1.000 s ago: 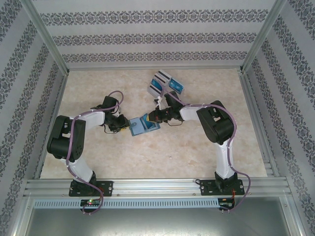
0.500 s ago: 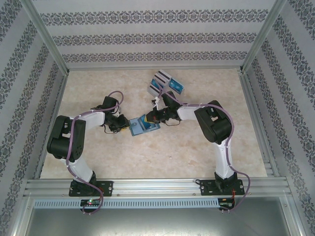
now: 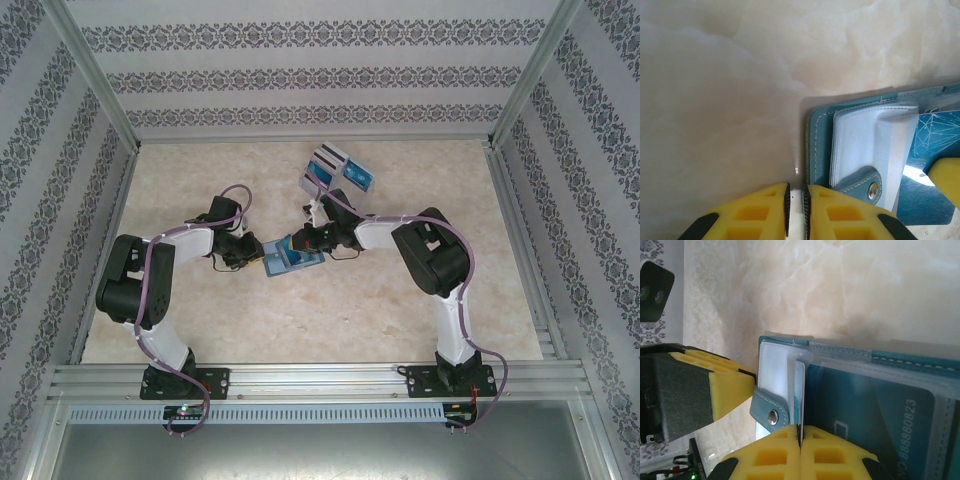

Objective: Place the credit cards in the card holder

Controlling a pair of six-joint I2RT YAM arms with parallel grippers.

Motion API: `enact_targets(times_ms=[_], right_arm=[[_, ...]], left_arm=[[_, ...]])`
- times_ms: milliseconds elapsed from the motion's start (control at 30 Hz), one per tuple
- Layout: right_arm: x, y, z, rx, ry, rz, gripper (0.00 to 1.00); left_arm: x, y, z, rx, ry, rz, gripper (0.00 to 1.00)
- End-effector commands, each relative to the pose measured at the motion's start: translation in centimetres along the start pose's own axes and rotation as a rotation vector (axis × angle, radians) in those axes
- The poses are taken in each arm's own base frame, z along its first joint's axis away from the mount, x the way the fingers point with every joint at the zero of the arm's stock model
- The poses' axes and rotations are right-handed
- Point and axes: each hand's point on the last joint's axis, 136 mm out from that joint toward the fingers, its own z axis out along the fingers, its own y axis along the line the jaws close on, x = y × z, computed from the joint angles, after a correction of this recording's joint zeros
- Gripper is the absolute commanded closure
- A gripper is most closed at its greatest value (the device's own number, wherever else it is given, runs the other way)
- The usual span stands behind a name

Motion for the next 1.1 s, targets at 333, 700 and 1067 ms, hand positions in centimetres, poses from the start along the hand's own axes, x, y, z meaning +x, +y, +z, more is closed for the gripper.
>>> enact_targets(times_ms=[333, 700, 1067], right_arm=[[1.5, -0.7, -0.8, 0.185, -0.006, -0.036, 0.85], [2.7, 0.0, -0.4, 0.358, 0.113, -0.168, 0.65], [3.8, -0.9, 0.0, 0.497, 0.177, -0.234, 0.52]], left_arm=[[0.6, -0.7, 0.4, 0.035, 0.009, 0.019, 0.84], [0.5, -0.8, 0.3, 0.038, 0.005, 0.019, 0.84], [0.6, -0.6, 0.5, 0.041, 0.001, 0.015, 0.85]])
